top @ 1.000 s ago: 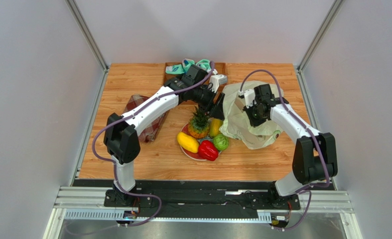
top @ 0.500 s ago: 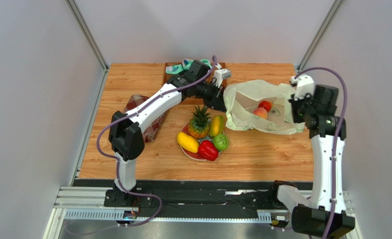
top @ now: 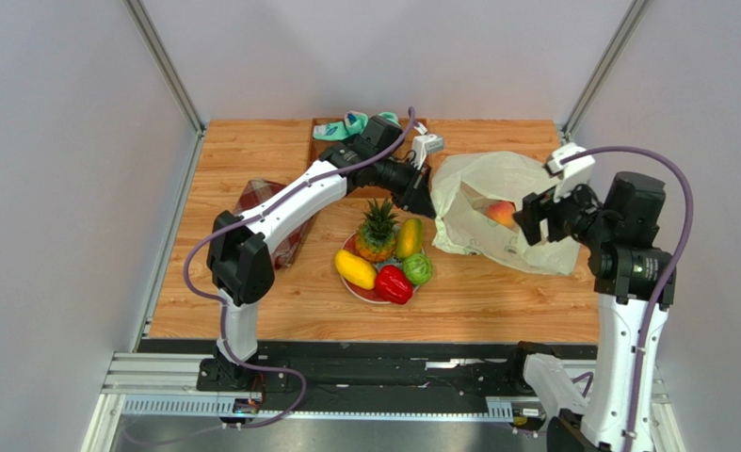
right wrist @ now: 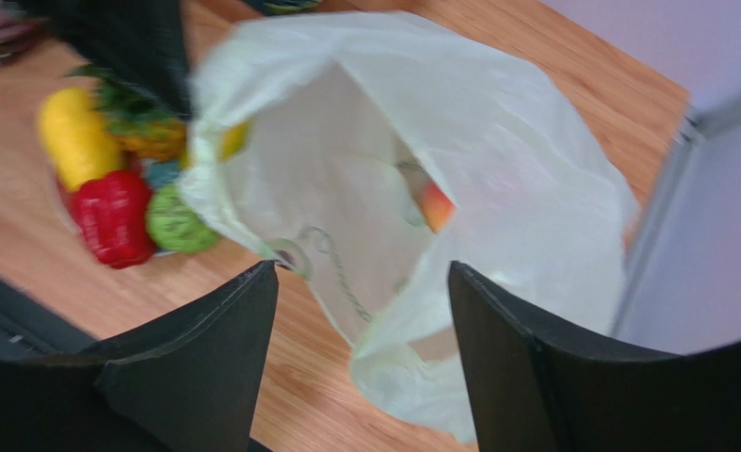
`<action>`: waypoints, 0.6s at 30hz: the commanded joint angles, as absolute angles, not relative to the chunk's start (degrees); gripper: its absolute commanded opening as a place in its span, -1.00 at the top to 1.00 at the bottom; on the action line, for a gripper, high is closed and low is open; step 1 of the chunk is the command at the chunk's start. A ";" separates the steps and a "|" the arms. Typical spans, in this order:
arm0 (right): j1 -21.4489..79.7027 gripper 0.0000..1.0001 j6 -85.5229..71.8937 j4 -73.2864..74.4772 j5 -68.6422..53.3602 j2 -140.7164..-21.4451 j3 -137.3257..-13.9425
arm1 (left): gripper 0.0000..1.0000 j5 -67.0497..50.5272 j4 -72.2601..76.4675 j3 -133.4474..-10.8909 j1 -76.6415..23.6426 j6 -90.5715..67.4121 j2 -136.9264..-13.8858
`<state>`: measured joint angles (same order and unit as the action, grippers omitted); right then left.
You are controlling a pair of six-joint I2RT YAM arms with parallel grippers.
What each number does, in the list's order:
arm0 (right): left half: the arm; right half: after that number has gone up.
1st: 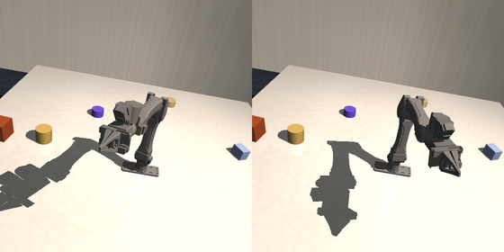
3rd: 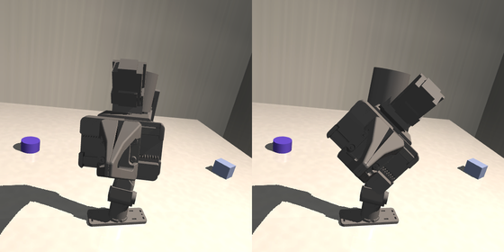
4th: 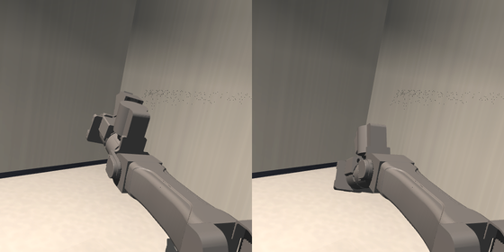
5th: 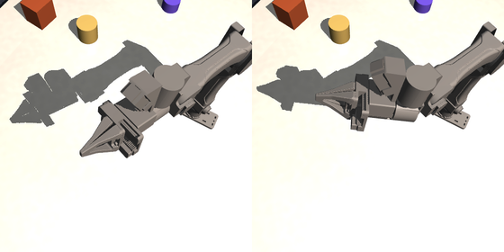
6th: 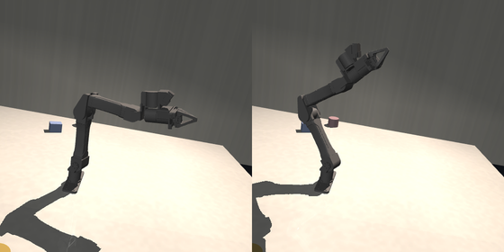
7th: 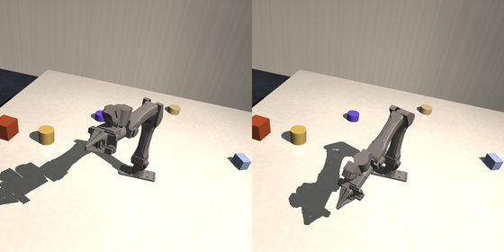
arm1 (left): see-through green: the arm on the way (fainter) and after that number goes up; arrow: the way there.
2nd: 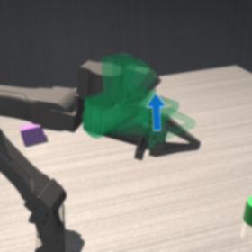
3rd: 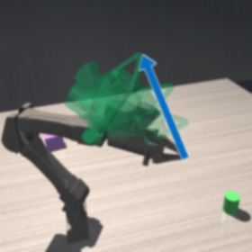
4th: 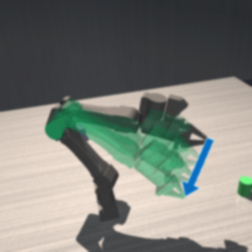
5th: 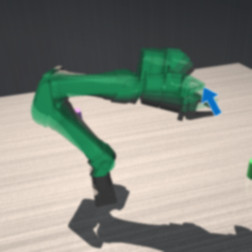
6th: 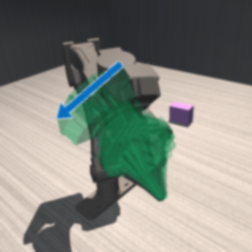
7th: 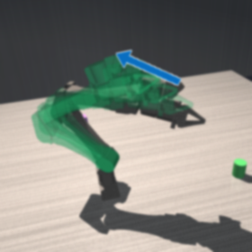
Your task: Take the fake fruits out of the plastic bag
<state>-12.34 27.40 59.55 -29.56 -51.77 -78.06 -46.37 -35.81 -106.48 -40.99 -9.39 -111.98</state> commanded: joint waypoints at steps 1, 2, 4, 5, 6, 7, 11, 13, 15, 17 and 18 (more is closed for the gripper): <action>-1.25 -0.34 27.85 60.90 -35.25 -55.88 -77.43 | 1.00 -48.60 -33.57 -109.33 -41.57 -10.28 -112.59; -0.27 -0.23 28.12 61.43 -35.16 -58.86 -77.00 | 1.00 -48.69 -33.40 -109.25 -41.66 -10.46 -112.59; 4.56 -0.14 27.95 60.21 -31.41 -61.68 -74.90 | 1.00 -48.78 -32.87 -109.07 -41.57 -11.25 -112.50; 6.31 -0.04 28.21 58.99 -29.81 -64.48 -74.10 | 1.00 -49.04 -32.70 -108.90 -41.57 -11.51 -112.24; 6.68 -0.01 28.56 58.37 -28.75 -65.99 -73.74 | 1.00 -48.87 -32.43 -108.55 -41.57 -11.95 -112.06; 6.85 0.01 29.17 57.75 -27.00 -67.22 -73.04 | 1.00 -48.95 -32.43 -108.28 -41.57 -12.04 -111.80; 6.86 0.25 32.60 56.95 -23.65 -74.25 -74.00 | 1.00 -48.95 -31.99 -107.23 -41.57 -12.57 -111.09; 6.86 0.30 32.52 55.99 -20.76 -78.56 -74.35 | 1.00 -49.04 -31.55 -106.70 -41.57 -13.01 -110.92; 6.51 0.42 30.16 55.11 -18.64 -81.46 -76.11 | 1.00 -48.95 -31.38 -106.17 -41.57 -13.27 -110.57; 5.72 0.46 27.35 54.41 -18.81 -85.59 -78.04 | 1.00 -49.04 -31.38 -105.13 -41.57 -13.45 -109.87; 5.63 0.47 26.55 53.62 -18.46 -86.65 -78.13 | 1.00 -49.13 -31.38 -104.86 -41.57 -13.45 -109.69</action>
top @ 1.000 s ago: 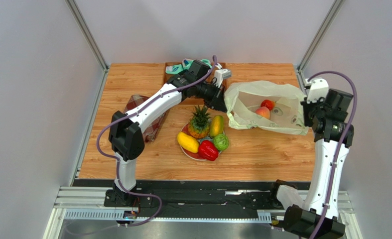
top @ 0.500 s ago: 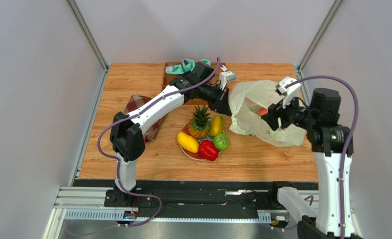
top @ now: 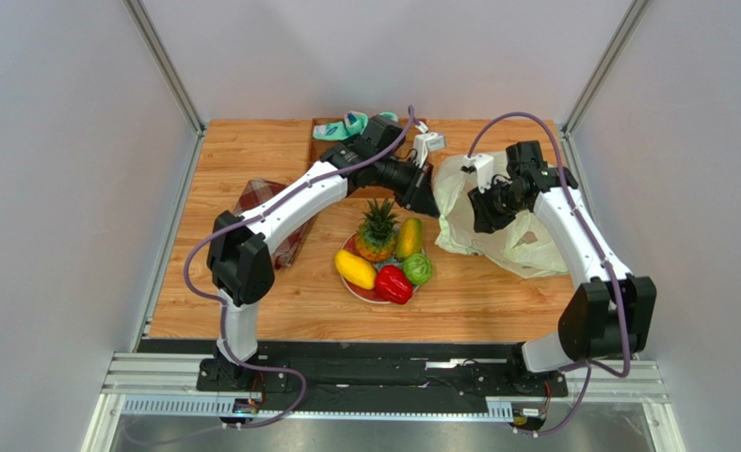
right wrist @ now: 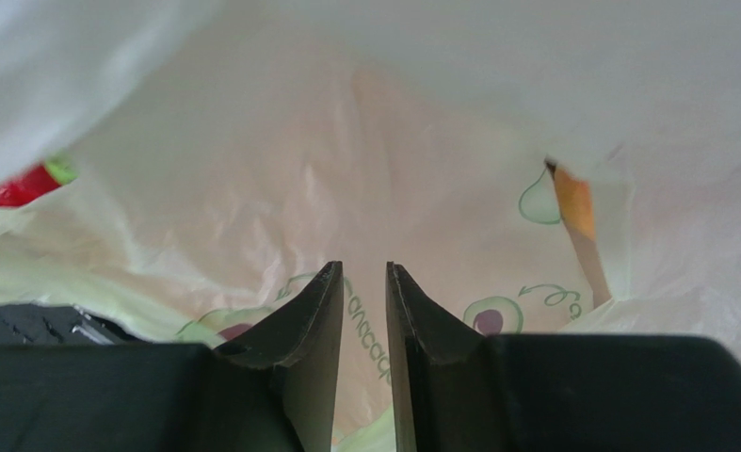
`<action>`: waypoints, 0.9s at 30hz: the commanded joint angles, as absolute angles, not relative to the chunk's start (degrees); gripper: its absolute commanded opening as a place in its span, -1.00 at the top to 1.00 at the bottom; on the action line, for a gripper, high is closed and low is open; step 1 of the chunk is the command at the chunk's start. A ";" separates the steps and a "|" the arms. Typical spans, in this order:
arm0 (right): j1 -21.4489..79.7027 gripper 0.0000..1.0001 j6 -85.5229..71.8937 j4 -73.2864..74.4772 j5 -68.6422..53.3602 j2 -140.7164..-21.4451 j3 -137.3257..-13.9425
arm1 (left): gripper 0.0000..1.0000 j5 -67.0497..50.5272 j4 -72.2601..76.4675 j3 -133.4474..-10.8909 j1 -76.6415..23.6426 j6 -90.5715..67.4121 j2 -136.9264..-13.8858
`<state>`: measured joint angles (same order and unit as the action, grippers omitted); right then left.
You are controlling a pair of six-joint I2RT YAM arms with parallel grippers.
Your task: Take the fake fruits out of the plastic bag
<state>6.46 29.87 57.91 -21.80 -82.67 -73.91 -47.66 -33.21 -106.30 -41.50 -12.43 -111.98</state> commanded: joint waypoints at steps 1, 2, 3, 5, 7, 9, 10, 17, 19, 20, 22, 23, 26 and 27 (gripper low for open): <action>5.63 0.48 25.85 52.83 -17.24 -88.05 -78.22 | 1.00 -49.57 -31.46 -104.59 -41.57 -13.36 -109.34; 5.63 0.48 25.06 51.52 -16.70 -89.02 -78.31 | 1.00 -49.74 -31.46 -103.89 -41.57 -13.53 -109.25; 5.54 0.48 24.09 50.98 -16.00 -89.82 -78.48 | 1.00 -49.75 -31.20 -103.71 -41.57 -13.45 -109.07; 5.19 0.48 23.03 49.67 -13.81 -92.01 -78.57 | 1.00 -49.66 -31.03 -103.01 -41.57 -13.45 -108.46; 4.66 0.48 21.45 48.52 -11.88 -93.07 -78.84 | 1.00 -49.92 -30.85 -102.83 -41.57 -13.27 -108.11; 3.35 0.48 20.66 47.46 -10.90 -94.83 -79.88 | 1.00 -49.92 -30.94 -102.48 -41.66 -13.10 -107.93; 2.82 0.47 19.96 47.20 -9.77 -95.36 -80.50 | 1.00 -49.92 -30.85 -102.48 -41.57 -13.01 -107.76; -1.40 -0.11 18.46 44.91 -4.49 -102.12 -85.95 | 1.00 -50.45 -30.58 -101.16 -41.66 -13.01 -107.05; -1.67 -0.18 18.72 45.00 -4.13 -104.58 -87.62 | 1.00 -50.71 -30.59 -101.16 -41.75 -12.83 -106.96; -1.67 -0.18 18.72 44.91 -4.13 -105.37 -87.97 | 1.00 -50.71 -30.59 -100.99 -41.75 -12.75 -106.96; -1.67 -0.18 18.72 44.91 -4.48 -106.61 -88.85 | 1.00 -50.80 -30.59 -100.99 -41.84 -12.57 -107.05; -1.67 -0.18 18.63 45.00 -4.40 -106.79 -89.12 | 1.00 -50.71 -30.59 -100.99 -41.92 -12.48 -107.05; -1.67 -0.16 18.37 45.26 -2.56 -105.74 -90.26 | 1.00 -50.54 -30.50 -101.16 -42.01 -12.48 -107.23; -1.67 -0.17 18.20 45.52 -2.03 -105.12 -90.52 | 1.00 -50.36 -30.59 -101.25 -42.10 -12.48 -107.31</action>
